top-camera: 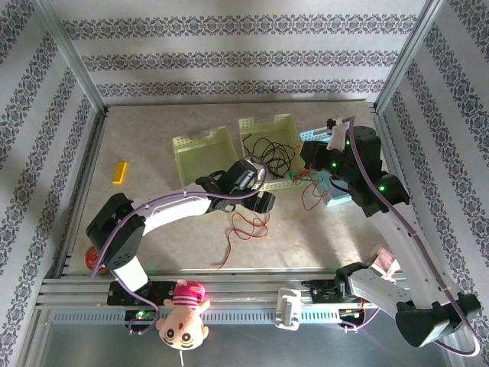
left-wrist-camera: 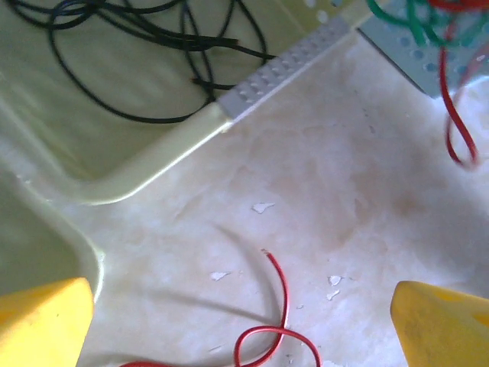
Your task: Untangle the cables
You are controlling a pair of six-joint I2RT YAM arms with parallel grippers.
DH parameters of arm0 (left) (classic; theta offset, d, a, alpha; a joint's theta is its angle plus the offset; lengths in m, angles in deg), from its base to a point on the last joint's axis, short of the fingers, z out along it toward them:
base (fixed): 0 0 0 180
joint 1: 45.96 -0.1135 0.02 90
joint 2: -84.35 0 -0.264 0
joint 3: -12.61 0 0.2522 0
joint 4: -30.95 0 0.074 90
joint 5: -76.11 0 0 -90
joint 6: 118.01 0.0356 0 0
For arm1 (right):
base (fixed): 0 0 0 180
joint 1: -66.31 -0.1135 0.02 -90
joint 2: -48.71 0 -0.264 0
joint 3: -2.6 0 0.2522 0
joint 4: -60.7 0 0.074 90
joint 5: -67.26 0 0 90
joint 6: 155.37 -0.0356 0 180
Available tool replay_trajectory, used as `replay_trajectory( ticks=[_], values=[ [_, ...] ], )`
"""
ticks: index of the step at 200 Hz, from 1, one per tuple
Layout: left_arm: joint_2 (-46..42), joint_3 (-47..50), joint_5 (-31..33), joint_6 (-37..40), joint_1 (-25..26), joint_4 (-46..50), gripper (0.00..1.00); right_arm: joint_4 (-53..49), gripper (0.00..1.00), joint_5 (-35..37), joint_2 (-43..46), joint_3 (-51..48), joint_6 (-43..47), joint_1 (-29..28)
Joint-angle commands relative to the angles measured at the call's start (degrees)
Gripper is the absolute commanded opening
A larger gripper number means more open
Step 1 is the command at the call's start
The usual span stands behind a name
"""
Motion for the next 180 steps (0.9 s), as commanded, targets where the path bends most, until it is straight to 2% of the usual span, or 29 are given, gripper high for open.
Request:
replay_trajectory(
  ticks=[1,20,34,72,102,147,167,180],
  values=[
    [-0.29,-0.36,-4.58,4.67,0.94,-7.13,0.99,0.44,0.00,-2.85,1.24,2.30,-1.51,0.29],
    [-1.66,2.02,-7.86,5.92,0.94,-11.27,0.99,0.44,0.00,-4.90,1.71,2.51,-1.72,0.31],
    [-3.21,4.04,-8.01,6.62,0.94,-14.06,0.99,0.44,0.00,-7.15,1.89,2.27,-1.91,0.39],
    [-6.86,6.02,-0.66,10.20,0.97,-12.13,0.98,1.61,0.00,-16.27,2.12,0.43,-3.28,0.35],
    [-10.33,9.71,3.30,11.08,0.94,-14.23,0.84,2.54,0.00,-23.15,2.15,-1.50,-4.42,0.38],
    [-9.72,10.82,0.43,9.97,0.94,-17.45,0.69,3.29,0.00,-26.26,2.97,-4.74,-5.44,0.49],
    [-9.04,10.78,0.44,9.44,0.94,-17.57,0.69,3.38,0.00,-25.94,3.16,-5.96,-5.89,0.78],
    [-8.88,10.83,0.81,9.07,0.94,-17.48,0.75,3.34,0.00,-26.09,2.90,-6.53,-6.16,1.01]
  ],
)
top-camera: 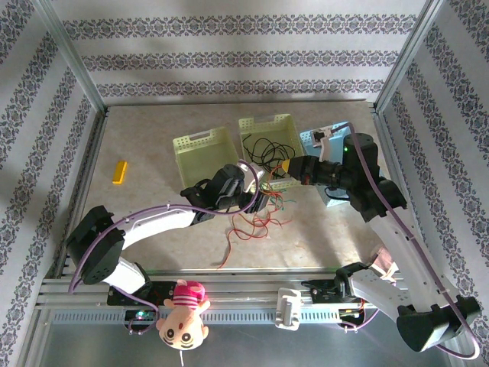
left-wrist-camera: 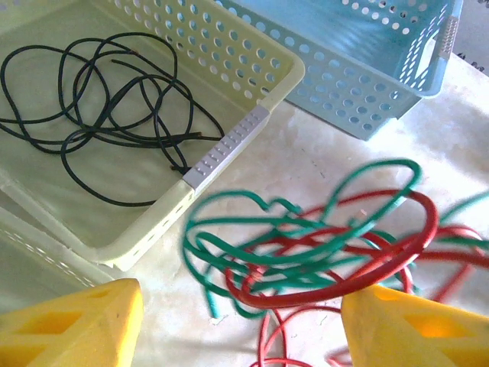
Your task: Untangle the cables
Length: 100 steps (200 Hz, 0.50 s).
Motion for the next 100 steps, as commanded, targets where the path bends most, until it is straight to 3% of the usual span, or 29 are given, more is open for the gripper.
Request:
replay_trajectory(
  ticks=[1,34,100],
  values=[
    [0.82,0.25,0.16,-0.40,0.59,-2.53,0.76,1.96,0.00,-2.20,0.97,-1.27,-1.05,0.99],
    [0.71,0.25,0.84,0.39,0.68,-1.26,1.00,1.79,0.00,-3.68,-0.38,-2.52,-0.97,2.31],
    [4.37,-3.29,-1.56,5.99,0.68,3.90,0.99,0.20,0.00,-4.43,-5.76,-4.66,-2.93,5.20]
  ],
)
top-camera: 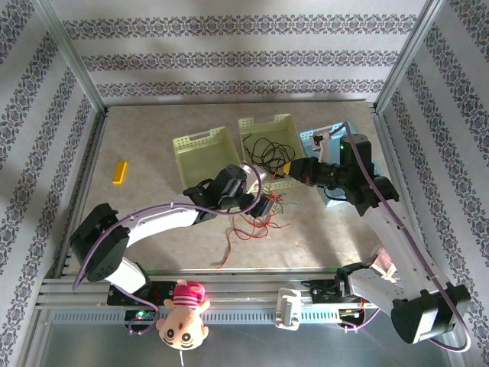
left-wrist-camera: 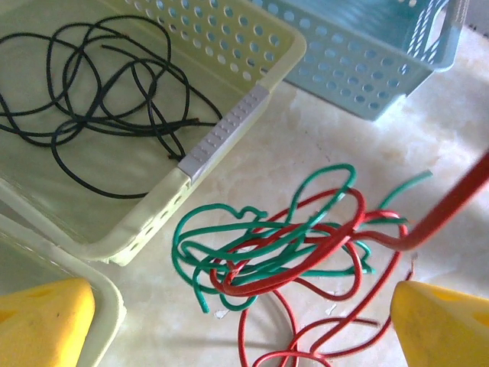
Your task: Untangle the cables
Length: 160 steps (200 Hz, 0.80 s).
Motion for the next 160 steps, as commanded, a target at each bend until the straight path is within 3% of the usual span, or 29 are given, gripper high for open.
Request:
replay_trajectory(
  ticks=[1,53,72,118,140,147,154,160],
  values=[
    [2.05,-2.32,-0.86,3.25,0.68,2.49,0.99,0.01,0.00,-1.50,-1.68,-1.22,-1.04,1.01],
    [5.02,-5.03,-4.30,3.15,0.68,-1.02,0.99,-3.85,0.00,-0.39,-3.67,-4.31,1.59,1.00],
    [6.35,-6.01,-5.11,2.70,0.68,-2.87,0.91,-3.95,0.00,-0.89,-3.93,-5.33,1.72,0.97],
    [10.30,-7.55,-4.50,0.84,0.59,-7.50,0.56,-3.38,0.00,-2.28,-4.02,-5.27,1.63,1.04],
    [10.29,-6.60,-4.68,-1.52,0.44,-10.88,0.13,-4.65,0.00,-1.09,-4.28,-5.08,2.24,1.07],
    [9.92,-6.19,-4.61,-2.28,0.42,-11.54,0.00,-5.76,0.12,0.82,-4.37,-5.15,2.34,1.11],
    [9.40,-5.53,-4.64,-2.94,0.33,-12.13,0.00,-7.13,0.34,3.63,-4.50,-5.18,2.43,1.26],
    [8.88,-4.92,-4.81,-3.55,0.33,-12.69,0.00,-8.18,0.45,6.04,-4.59,-5.41,2.60,1.37]
  ],
)
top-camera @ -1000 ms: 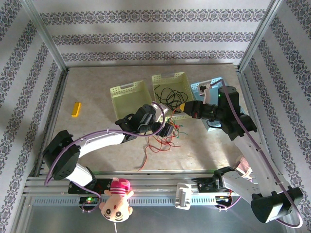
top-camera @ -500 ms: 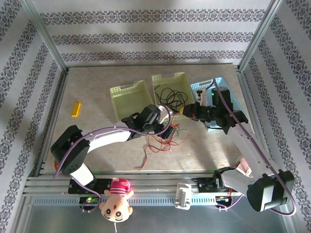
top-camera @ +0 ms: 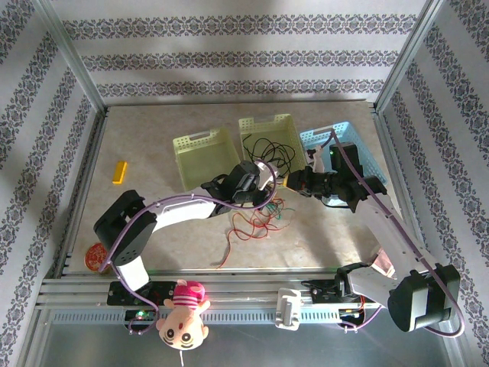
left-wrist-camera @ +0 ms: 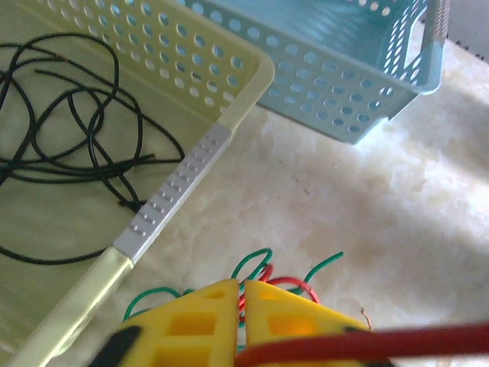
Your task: Untangle the cables
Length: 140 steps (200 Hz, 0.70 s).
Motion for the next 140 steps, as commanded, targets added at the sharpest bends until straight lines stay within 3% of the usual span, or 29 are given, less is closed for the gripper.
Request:
replay_trajectory(
  ticks=[1,29,140],
  values=[
    [-1.51,1.56,-0.53,-3.31,0.29,-6.20,0.00,-4.24,0.46,5.81,-0.50,-0.27,1.89,0.71],
    [-3.97,5.51,-1.34,-6.30,0.24,-8.41,0.00,-6.10,0.60,15.24,-1.80,-2.04,2.72,0.85],
    [-7.78,13.46,-0.46,-9.38,0.24,-8.83,0.00,1.05,0.57,18.40,-19.43,-3.54,4.45,-3.43]
  ],
)
